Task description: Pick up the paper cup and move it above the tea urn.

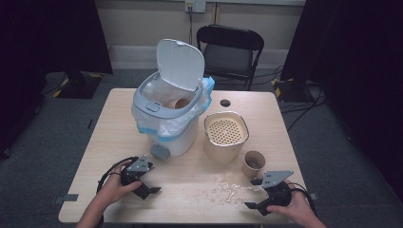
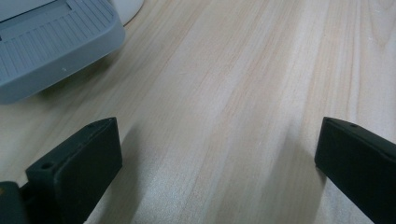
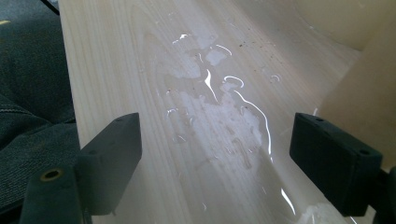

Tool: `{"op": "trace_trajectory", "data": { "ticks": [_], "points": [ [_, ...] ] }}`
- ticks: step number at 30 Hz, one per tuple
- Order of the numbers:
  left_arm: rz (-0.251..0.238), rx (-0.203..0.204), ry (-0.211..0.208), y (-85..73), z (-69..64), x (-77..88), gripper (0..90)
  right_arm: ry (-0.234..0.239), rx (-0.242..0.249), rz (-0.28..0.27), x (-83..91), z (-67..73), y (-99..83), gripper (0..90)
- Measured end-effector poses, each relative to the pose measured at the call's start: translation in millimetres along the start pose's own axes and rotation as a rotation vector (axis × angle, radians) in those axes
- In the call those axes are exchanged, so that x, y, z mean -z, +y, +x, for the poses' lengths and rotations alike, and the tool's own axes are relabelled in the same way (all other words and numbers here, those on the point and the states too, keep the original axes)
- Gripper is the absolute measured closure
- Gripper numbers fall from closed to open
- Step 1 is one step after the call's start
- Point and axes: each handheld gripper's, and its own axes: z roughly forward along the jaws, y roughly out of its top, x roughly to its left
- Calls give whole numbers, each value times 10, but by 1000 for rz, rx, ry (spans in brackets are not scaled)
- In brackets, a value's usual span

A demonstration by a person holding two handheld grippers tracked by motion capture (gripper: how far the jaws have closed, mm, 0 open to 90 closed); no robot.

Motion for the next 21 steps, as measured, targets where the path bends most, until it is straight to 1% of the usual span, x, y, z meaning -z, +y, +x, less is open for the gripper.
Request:
{"op": "trace_trajectory", "data": {
  "ticks": [10,13,17,21],
  "points": [
    [-1,-3,-3,-1,3,0,0,-32,-22,6,69,-73,-70,164],
    [-1,-4,-3,-1,3,0,0,-40,-28,-4,77,-95,-72,169],
    [2,-7,-3,-1,6,3,0,-64,-30,-8,92,-133,-70,176],
    [3,-7,-3,-1,6,4,0,-71,-39,-13,101,-183,-71,176]
  ]
}}
